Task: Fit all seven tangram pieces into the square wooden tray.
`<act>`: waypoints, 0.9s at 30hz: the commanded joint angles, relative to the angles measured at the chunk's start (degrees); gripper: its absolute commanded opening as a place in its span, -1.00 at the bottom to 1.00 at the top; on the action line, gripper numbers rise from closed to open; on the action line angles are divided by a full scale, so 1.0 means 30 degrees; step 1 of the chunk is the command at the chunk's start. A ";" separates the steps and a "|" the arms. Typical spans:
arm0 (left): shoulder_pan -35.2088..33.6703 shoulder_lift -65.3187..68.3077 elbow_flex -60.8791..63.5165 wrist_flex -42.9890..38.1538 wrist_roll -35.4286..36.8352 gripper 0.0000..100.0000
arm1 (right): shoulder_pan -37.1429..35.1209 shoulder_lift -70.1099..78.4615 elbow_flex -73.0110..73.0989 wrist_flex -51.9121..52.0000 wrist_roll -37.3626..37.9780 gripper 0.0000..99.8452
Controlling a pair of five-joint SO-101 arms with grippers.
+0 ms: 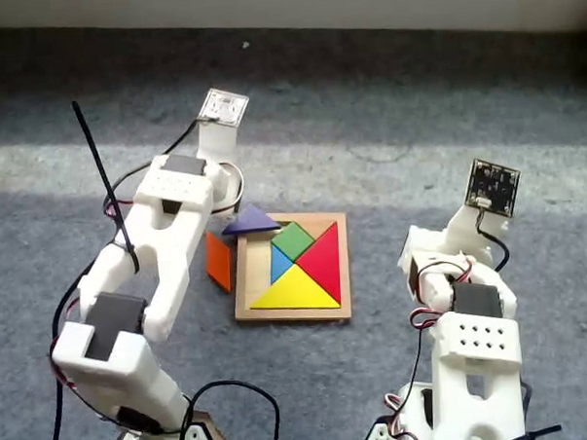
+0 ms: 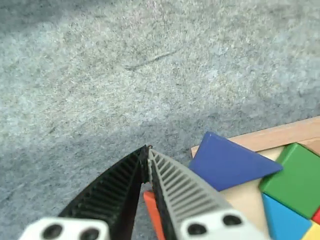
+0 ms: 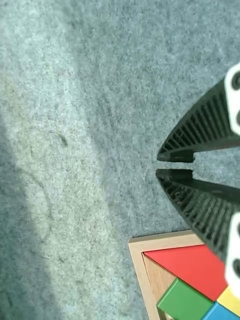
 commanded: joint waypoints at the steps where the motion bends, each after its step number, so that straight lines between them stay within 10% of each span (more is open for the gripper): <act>1: -0.0132 0.0747 -0.1890 0.0293 0.0147 -0.95 | -0.0190 -0.0396 -0.0073 -0.0396 0.0029 -0.93; 27: 0.1392 0.1538 -0.2242 0.2491 0.0029 -0.96 | -0.0190 -0.0513 0.0454 -0.0425 0.0791 -0.93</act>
